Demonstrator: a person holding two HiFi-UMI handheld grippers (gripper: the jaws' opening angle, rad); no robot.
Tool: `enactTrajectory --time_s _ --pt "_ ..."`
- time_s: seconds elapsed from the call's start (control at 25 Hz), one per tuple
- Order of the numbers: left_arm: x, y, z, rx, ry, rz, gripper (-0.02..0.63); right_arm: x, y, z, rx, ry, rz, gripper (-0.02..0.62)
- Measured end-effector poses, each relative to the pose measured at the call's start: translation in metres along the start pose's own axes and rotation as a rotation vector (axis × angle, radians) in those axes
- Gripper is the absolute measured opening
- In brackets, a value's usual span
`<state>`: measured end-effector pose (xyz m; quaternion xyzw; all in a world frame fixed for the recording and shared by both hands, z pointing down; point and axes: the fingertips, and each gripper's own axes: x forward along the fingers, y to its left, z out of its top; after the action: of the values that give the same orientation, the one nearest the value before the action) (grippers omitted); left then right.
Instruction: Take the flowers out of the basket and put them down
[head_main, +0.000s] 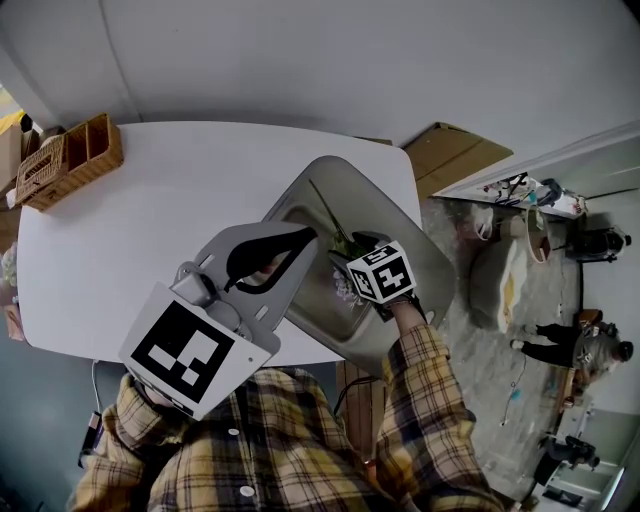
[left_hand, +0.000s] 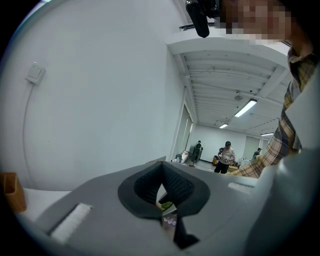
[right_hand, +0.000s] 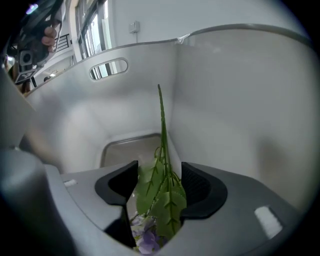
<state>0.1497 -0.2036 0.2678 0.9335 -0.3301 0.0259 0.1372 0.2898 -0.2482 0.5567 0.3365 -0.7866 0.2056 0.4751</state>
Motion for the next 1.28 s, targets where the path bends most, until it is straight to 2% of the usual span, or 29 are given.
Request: enactTrajectory --time_s 0.24,0.44,0.64,0.8,1.28 --pt "0.0 0.0 -0.001 0.0 -0.001 0.003 0.014 0.006 -0.004 -0.009 -0.006 0.032 -0.015 0.231" --pt "0.0 0.001 -0.001 -0.003 -0.002 0.011 0.014 0.005 -0.009 -0.013 -0.015 0.043 -0.04 0.131" --pt "0.0 0.001 -0.002 -0.002 -0.002 0.012 0.014 0.004 -0.008 -0.012 -0.035 0.048 -0.037 0.077" --pt "-0.002 0.003 -0.002 -0.004 -0.005 0.014 0.014 0.004 -0.006 -0.011 -0.058 0.055 -0.03 0.055" --pt "-0.006 -0.006 0.002 0.008 -0.019 0.002 0.014 -0.026 -0.005 0.007 -0.012 -0.024 -0.037 0.043"
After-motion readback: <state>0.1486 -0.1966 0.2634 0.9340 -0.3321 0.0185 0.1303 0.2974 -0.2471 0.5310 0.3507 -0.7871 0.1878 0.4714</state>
